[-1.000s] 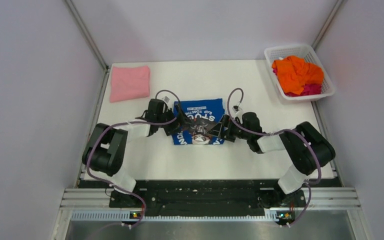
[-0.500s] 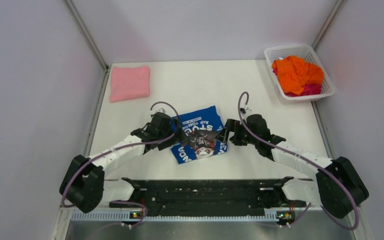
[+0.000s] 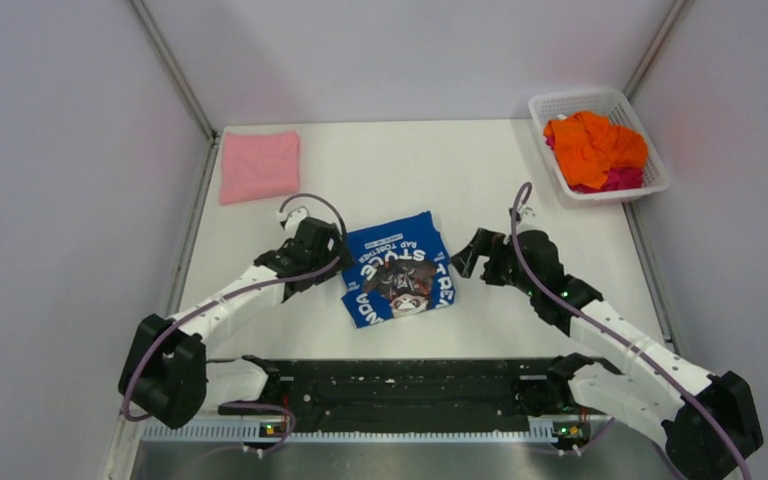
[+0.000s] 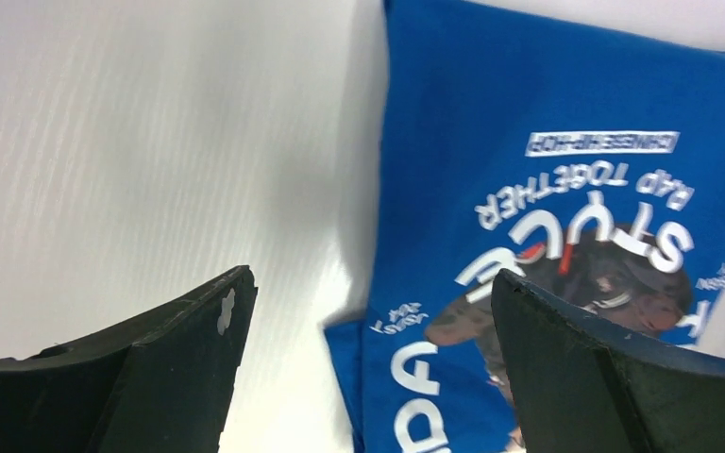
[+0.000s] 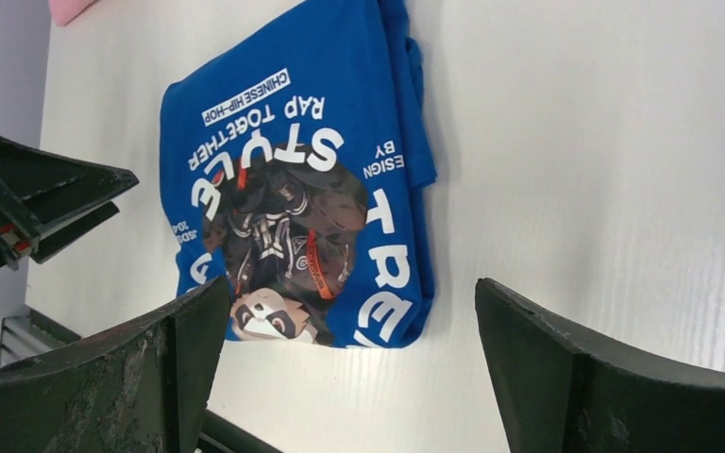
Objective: Fold and stack the t-shirts
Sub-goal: Put the neatly folded tshirt into the corner of the board with the left arm
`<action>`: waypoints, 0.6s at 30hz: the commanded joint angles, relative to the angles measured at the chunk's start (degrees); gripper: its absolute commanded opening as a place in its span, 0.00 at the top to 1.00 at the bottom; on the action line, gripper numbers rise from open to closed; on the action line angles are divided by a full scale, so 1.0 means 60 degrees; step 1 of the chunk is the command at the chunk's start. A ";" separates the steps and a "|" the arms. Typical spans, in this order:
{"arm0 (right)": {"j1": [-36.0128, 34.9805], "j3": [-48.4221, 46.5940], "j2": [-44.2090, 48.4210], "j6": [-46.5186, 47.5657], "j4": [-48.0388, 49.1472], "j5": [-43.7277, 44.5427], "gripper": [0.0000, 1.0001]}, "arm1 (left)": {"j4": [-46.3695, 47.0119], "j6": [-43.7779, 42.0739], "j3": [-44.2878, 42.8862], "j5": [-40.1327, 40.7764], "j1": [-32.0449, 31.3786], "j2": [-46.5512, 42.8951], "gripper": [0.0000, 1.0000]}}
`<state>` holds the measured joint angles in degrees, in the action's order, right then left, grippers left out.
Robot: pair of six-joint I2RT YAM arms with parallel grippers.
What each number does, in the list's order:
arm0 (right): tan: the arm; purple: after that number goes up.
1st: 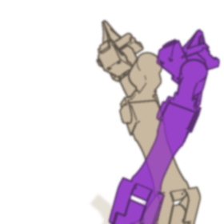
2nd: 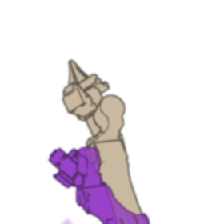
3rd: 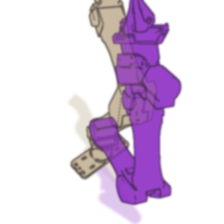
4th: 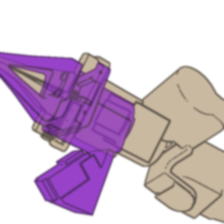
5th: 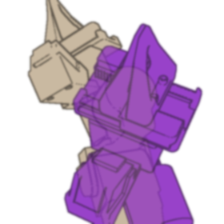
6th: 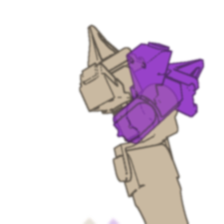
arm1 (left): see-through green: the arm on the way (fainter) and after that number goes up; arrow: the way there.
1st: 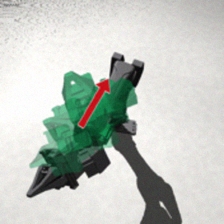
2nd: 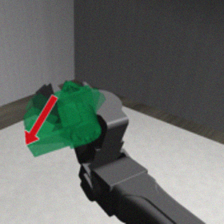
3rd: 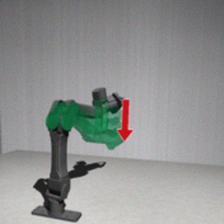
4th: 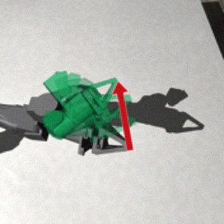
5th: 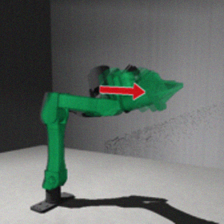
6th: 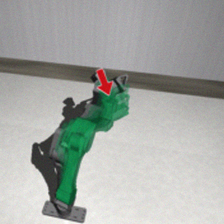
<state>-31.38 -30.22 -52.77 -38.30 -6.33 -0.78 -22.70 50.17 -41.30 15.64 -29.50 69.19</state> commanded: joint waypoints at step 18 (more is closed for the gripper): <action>-0.0067 0.0037 0.0777 0.0856 -0.1002 0.1257 0.01 | 0.1478 0.0711 -0.0208 -0.3040 -0.0274 0.3684 0.21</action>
<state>-31.40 -30.06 -49.50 -34.46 -12.40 5.02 -10.66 50.70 -44.16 -0.36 -27.75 87.61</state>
